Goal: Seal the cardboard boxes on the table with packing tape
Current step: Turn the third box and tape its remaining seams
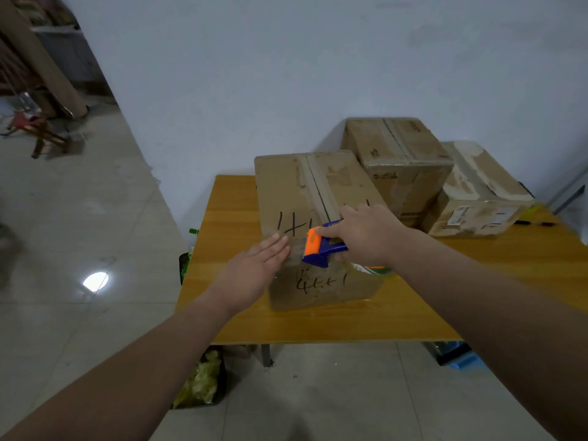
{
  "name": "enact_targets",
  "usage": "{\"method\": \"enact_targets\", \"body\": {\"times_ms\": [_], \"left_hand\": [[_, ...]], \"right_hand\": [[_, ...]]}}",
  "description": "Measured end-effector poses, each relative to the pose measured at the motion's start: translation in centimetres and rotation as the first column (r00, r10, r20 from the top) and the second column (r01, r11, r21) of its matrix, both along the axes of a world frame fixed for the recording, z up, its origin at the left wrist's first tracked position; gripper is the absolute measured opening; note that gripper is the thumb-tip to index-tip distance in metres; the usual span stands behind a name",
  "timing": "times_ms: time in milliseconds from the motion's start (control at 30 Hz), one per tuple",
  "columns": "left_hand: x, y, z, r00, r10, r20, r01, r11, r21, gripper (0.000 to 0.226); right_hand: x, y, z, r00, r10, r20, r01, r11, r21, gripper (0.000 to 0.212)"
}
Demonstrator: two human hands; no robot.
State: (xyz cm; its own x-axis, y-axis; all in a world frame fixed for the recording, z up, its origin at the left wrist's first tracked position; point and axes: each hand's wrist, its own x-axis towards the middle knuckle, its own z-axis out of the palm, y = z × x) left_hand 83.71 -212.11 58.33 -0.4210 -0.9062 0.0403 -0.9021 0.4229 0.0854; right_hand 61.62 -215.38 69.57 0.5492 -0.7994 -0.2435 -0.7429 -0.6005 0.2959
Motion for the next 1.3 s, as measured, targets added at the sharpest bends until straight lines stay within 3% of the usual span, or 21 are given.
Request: {"method": "enact_targets", "body": {"times_ms": [167,267,400,600,800,1033,1300], "left_hand": [[-4.6,1.9,0.0,0.980,0.189,0.068,-0.185,0.981,-0.056,0.062],[-5.3,1.9,-0.3,0.951,0.307,-0.045,-0.307,0.952,0.004,0.066],[-5.5,1.9,0.3,0.921,0.366,-0.135,-0.360,0.931,0.068,0.066],[-5.3,2.1,-0.1,0.916,0.391,-0.091,-0.391,0.920,0.015,0.070],[-6.3,2.3,-0.3,0.898,0.426,-0.107,-0.431,0.902,-0.025,0.067],[-7.8,2.7,0.4,0.866,0.499,0.007,-0.499,0.866,-0.024,0.077],[-13.7,1.4,-0.1,0.902,0.426,-0.074,-0.428,0.904,-0.013,0.077]], "right_hand": [[-0.8,-0.7,-0.3,0.998,0.055,-0.017,-0.055,0.998,0.019,0.067],[-0.9,-1.0,0.0,0.998,0.066,-0.015,-0.065,0.995,0.076,0.075],[-0.1,-1.3,0.7,0.979,0.187,-0.083,-0.184,0.982,0.035,0.070],[-2.3,-2.5,3.0,0.926,0.372,-0.065,-0.372,0.928,0.007,0.072],[-9.6,-4.1,2.8,0.949,0.272,-0.160,-0.268,0.962,0.048,0.062],[-8.8,-4.9,1.2,0.937,0.307,-0.167,-0.310,0.951,0.009,0.053],[-8.4,-4.8,1.3,0.942,0.297,-0.154,-0.296,0.955,0.027,0.052]]}}
